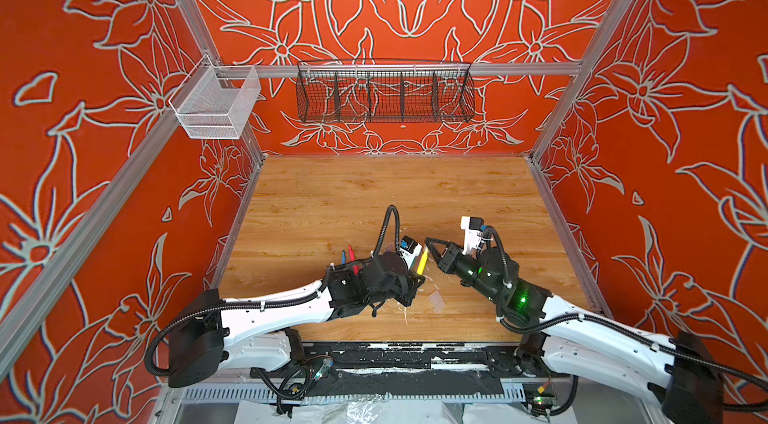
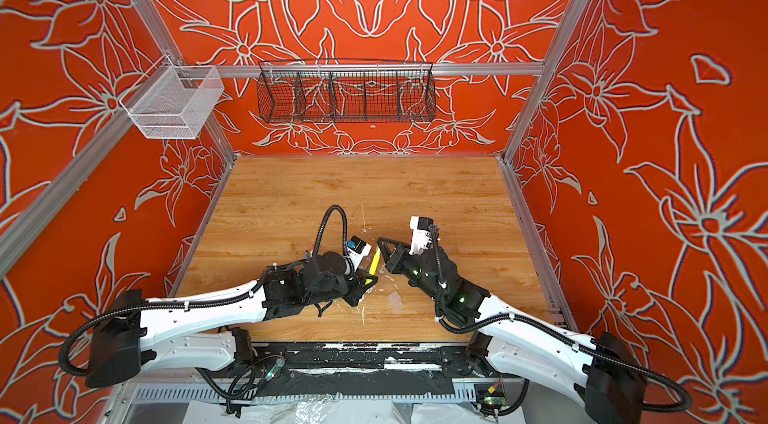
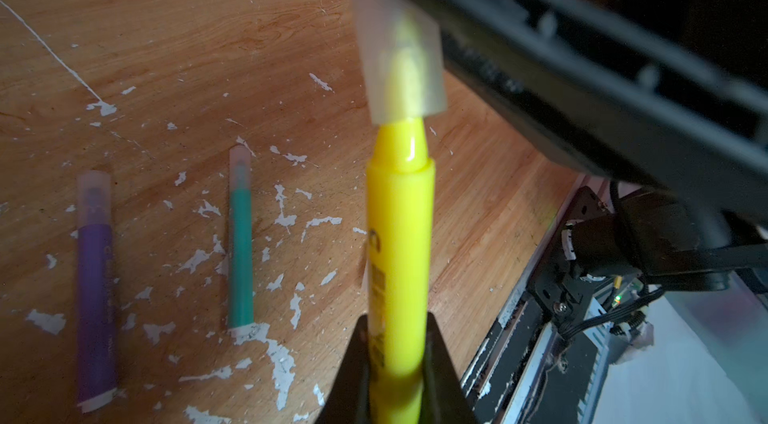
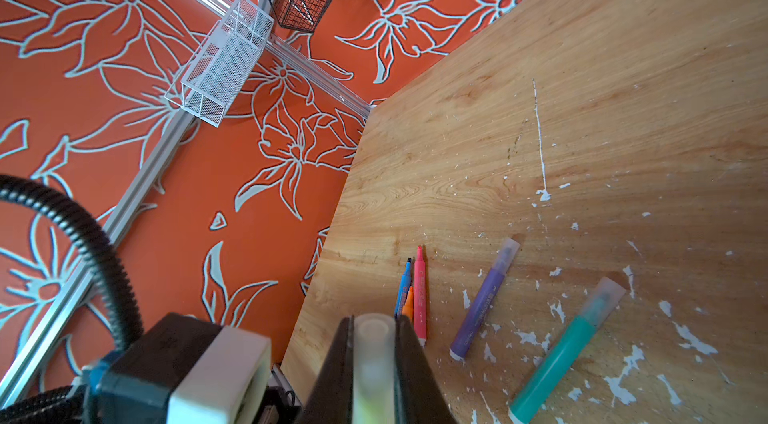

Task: Insert the pens into the pen caps
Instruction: 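Lower the held cap onto the yellow highlighter's tip with the right gripper, then push the cap down onto the yellow highlighter with the right gripper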

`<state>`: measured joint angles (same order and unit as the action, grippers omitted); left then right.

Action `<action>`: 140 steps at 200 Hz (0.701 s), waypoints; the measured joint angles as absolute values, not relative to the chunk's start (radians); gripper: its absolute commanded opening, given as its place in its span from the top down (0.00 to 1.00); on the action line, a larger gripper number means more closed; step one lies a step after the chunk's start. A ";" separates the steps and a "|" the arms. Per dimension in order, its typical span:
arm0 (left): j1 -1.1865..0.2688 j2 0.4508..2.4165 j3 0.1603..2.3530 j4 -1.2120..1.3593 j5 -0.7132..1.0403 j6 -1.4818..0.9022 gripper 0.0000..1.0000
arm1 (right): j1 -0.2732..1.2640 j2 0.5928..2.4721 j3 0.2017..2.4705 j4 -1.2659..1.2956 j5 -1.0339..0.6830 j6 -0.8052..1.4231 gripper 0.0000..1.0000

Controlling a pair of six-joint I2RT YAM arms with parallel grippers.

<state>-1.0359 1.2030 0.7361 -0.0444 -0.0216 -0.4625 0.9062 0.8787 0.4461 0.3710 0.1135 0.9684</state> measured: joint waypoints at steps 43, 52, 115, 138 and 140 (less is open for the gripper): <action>-0.990 1.178 0.736 -0.044 0.067 -0.473 1.00 | 0.926 0.882 0.432 0.417 0.146 0.940 0.82; -0.986 1.170 0.733 -0.043 0.077 -0.473 1.00 | 0.928 0.882 0.431 0.426 0.147 0.936 0.76; -0.969 1.143 0.725 0.003 0.084 -0.469 1.00 | 0.949 0.882 0.427 0.409 0.122 0.916 0.55; -0.969 1.143 0.725 0.003 0.081 -0.468 1.00 | 0.949 0.865 0.427 0.383 0.120 0.915 0.49; -0.969 1.142 0.725 0.003 0.081 -0.468 1.00 | 0.949 0.862 0.427 0.381 0.120 0.913 0.48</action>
